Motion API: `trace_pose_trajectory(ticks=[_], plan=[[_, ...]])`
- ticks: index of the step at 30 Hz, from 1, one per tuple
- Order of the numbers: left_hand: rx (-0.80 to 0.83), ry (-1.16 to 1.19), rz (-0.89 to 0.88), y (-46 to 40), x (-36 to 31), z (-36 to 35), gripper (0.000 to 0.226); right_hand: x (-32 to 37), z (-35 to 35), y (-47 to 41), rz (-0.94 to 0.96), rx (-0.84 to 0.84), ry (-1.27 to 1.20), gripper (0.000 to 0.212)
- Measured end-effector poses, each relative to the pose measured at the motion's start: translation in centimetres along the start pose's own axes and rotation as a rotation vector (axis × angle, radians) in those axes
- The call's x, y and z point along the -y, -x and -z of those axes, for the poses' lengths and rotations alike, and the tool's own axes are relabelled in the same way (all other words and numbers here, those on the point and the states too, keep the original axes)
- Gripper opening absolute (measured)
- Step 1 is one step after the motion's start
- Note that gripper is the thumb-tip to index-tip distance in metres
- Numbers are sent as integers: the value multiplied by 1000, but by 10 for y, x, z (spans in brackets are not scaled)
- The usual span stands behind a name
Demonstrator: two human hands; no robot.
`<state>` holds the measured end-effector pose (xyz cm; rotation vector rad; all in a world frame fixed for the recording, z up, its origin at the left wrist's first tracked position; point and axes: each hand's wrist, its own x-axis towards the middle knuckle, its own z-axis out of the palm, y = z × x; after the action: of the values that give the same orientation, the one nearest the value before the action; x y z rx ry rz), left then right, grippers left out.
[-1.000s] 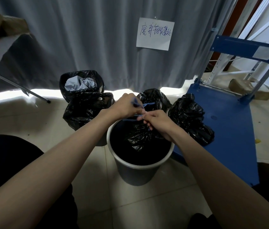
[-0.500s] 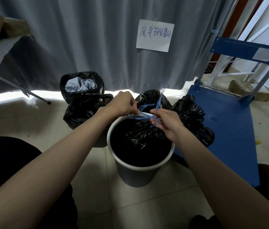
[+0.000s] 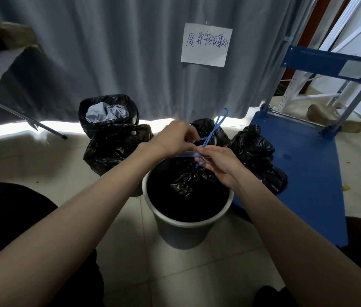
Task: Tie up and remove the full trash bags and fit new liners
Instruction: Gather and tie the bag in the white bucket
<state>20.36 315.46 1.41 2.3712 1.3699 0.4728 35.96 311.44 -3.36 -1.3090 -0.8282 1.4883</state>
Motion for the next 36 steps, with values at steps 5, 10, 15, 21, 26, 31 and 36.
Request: trace_pose_trajectory(ticks=[5,10,15,21,26,31,36], plan=[[176,68,24,1,-6,-18,34,2,-2,3,24,-11,45,10],[124,222,94,2,0,-17,20,2,-1,6,10,-33,121,11],[43,160,59,0,6,-10,15,4,-3,8,-9,7,110,15],[-42,74,42,-1,11,-8,14,3,-3,8,-18,37,34,15],[-49,67,80,-4,13,-7,10,1,-1,3,-20,60,-9,17],[26,4,129,-7,11,-8,12,-2,1,1,27,-9,-32,14],[47,-16,101,-5,8,-6,11,-4,1,-1,62,-13,-12,12]])
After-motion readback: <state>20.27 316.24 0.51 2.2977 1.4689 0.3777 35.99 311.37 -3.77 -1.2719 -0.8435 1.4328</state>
